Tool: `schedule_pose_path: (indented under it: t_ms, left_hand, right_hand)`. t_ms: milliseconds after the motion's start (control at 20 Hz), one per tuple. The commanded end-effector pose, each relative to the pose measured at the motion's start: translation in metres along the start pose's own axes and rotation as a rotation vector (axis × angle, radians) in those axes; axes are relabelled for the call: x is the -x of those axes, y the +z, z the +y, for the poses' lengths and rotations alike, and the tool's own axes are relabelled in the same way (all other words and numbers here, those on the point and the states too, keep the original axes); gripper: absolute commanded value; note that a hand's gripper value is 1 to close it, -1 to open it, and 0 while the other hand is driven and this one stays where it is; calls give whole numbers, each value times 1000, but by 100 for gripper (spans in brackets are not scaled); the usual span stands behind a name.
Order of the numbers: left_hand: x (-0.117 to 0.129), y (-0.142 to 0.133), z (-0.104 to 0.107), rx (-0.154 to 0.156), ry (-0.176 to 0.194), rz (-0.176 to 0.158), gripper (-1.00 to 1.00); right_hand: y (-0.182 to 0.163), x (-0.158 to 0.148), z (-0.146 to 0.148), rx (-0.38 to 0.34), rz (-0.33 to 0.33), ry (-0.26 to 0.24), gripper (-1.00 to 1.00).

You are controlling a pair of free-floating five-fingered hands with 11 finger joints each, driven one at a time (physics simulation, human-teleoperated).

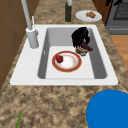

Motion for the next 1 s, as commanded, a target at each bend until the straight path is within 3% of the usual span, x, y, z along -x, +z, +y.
schedule_pose_path:
  t_ms: [0,300,500,600,800,950]
  left_hand:
    - [6,-12,-17,62,-32,-48,100]
    - [16,-25,-42,81,-42,-41,100]
    - [27,-26,-63,71,-22,-21,100]
    - [35,-22,-74,66,-35,-14,100]
    - [59,-26,-78,71,-44,-44,100]
    - [76,-30,-80,69,-43,-33,100]
  right_hand:
    - [0,0,0,0,0,0,0]
    - [0,0,0,0,0,0,0]
    - [0,0,0,0,0,0,0]
    - [0,0,0,0,0,0,0]
    - [0,0,0,0,0,0,0]
    - [0,0,0,0,0,0,0]
